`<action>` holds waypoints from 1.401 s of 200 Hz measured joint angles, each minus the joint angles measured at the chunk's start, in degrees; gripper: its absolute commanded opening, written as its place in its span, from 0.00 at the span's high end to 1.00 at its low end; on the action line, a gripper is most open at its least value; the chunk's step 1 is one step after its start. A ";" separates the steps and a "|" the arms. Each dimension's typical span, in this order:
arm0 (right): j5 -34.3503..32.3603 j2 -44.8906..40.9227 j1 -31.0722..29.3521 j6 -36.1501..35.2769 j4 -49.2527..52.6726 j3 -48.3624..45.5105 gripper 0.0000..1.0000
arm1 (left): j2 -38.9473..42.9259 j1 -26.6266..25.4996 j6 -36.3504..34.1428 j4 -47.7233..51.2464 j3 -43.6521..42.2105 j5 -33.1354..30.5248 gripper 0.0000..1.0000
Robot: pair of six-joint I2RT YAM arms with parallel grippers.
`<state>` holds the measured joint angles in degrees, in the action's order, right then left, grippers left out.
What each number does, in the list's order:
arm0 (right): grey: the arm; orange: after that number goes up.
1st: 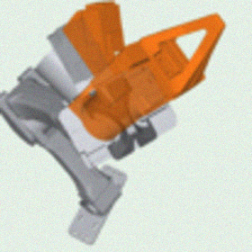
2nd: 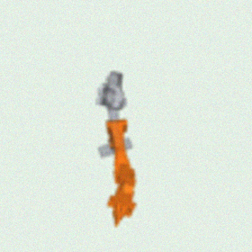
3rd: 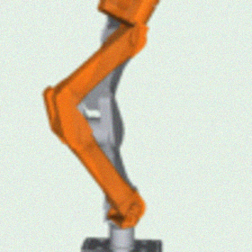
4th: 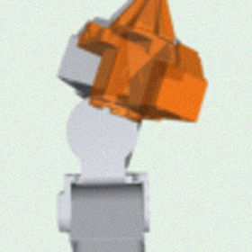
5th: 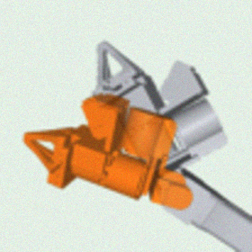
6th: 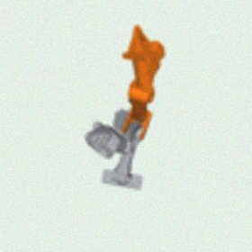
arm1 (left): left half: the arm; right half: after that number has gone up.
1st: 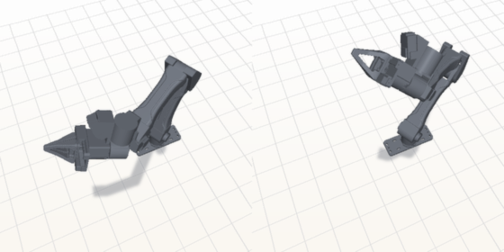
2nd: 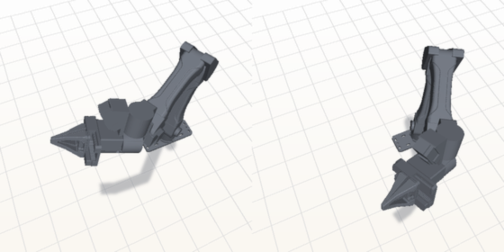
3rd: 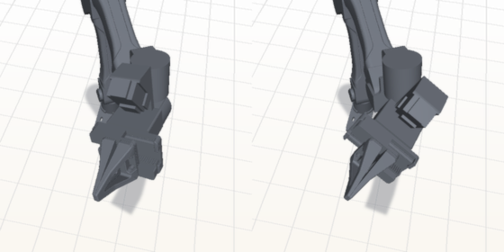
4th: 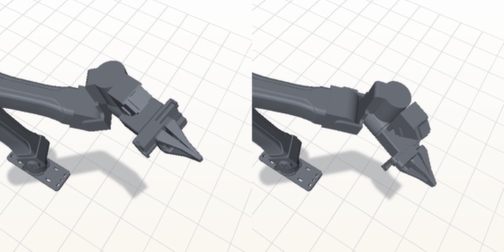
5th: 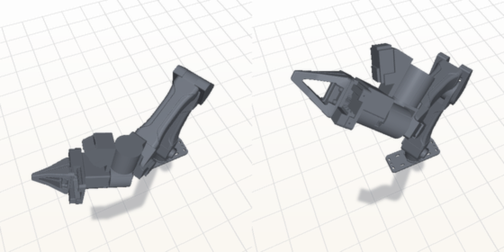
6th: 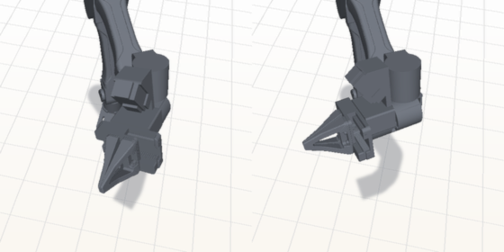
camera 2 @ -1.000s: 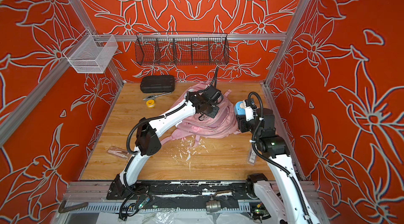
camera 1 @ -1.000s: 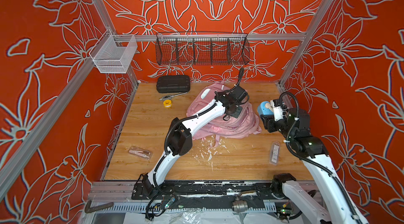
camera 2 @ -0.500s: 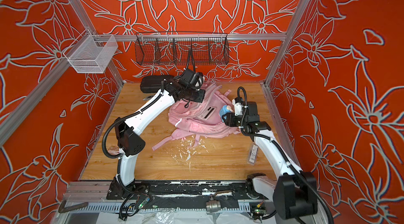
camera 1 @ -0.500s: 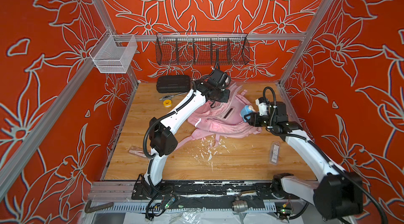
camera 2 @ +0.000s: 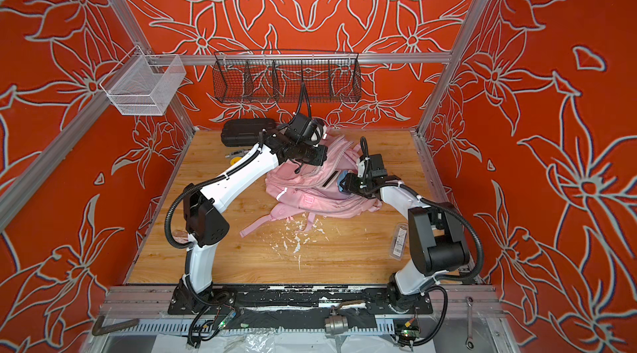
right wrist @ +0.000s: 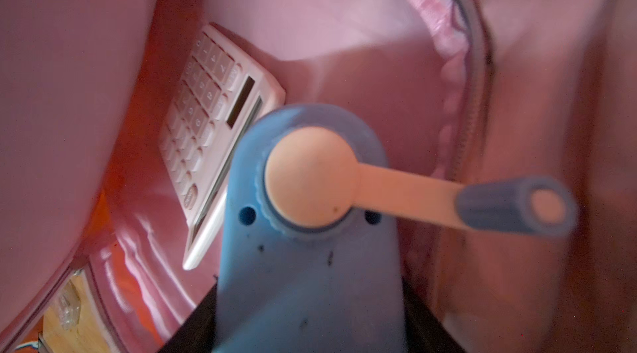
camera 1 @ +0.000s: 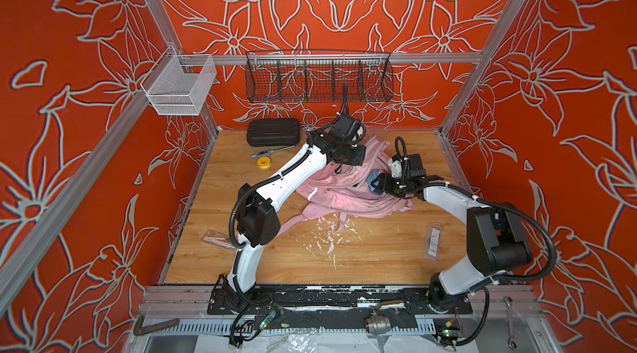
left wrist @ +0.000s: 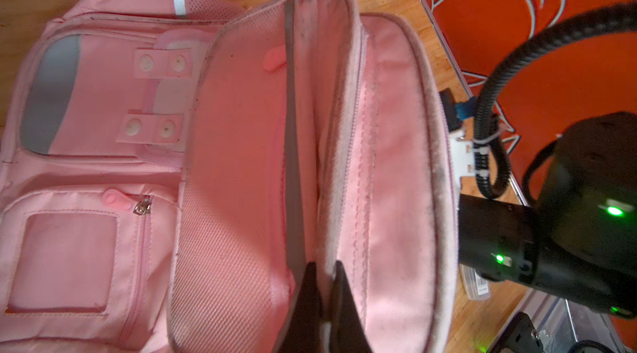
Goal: Pack the student bag
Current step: 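Lower the blue sharpener into the held-open bag and open the right gripper, then raise the right gripper out of the bag while the left releases the bag edge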
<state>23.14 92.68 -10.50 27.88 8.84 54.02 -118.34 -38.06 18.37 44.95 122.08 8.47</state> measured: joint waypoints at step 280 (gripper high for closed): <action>-20.61 -28.22 5.29 -6.62 15.04 0.02 0.03 | -0.72 -3.02 0.07 -2.73 -3.28 -0.42 0.93</action>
<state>2.52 64.47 -5.21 21.26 23.88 54.04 -119.07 -41.08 18.44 42.22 118.80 8.05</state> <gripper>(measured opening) 0.970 0.062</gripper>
